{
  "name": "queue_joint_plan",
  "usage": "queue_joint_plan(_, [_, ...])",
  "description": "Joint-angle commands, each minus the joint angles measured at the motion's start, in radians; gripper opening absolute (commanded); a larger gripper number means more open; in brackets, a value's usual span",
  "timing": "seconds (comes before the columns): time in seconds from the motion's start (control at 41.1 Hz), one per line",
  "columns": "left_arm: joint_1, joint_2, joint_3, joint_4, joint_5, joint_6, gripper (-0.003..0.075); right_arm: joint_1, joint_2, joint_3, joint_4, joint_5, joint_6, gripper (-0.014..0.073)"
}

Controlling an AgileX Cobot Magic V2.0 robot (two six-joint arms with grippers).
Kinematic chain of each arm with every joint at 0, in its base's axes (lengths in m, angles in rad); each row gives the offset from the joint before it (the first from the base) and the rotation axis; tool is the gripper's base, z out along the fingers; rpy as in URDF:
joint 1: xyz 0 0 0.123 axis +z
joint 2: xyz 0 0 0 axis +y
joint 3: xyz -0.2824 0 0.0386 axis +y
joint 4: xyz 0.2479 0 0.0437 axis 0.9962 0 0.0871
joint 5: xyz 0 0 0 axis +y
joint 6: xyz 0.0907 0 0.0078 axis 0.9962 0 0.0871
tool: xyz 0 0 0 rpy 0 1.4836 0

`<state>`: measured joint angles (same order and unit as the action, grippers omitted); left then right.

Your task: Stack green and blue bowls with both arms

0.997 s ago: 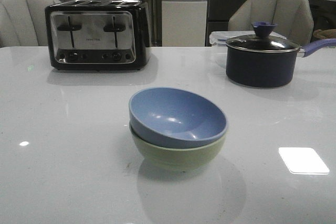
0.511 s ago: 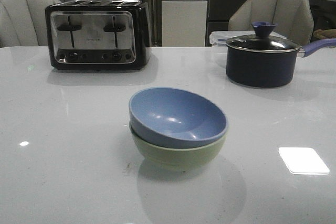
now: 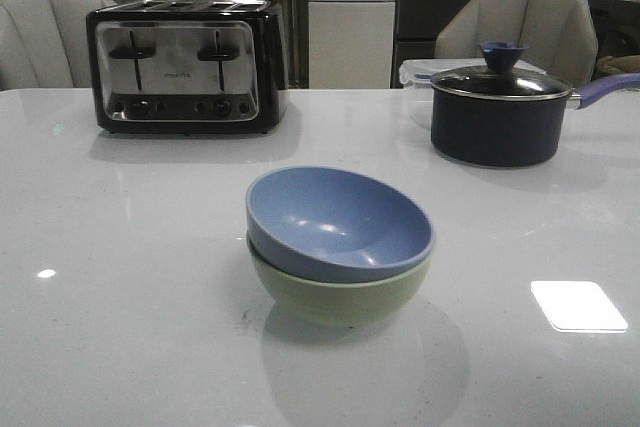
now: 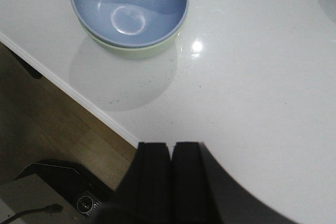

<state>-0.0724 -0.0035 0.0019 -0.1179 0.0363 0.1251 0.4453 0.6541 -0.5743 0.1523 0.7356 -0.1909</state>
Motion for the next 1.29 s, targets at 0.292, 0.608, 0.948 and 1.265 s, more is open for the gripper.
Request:
queue_joint_plan(0.292, [-0.007,-0.023,0.007,-0.009,-0.087,-0.010,0.0100,0.000,-0.002,-0.027,0.002,-0.057,-0.009,0.0025])
queue_joint_plan(0.608, [-0.007,-0.021,0.007,-0.009,-0.087,-0.010,0.0101,-0.182,-0.176,0.102,-0.004,-0.216,-0.009,0.0025])
queue_joint_plan(0.948, [-0.007,-0.021,0.007,-0.009,-0.087,-0.010,0.0100,-0.427,-0.570,0.462,-0.006,-0.600,-0.009,0.0025])
queue_joint_plan(1.265, [-0.007,-0.021,0.007,-0.009,-0.087,-0.010,0.0100,-0.443,-0.684,0.599,-0.006,-0.702,-0.009,0.0025])
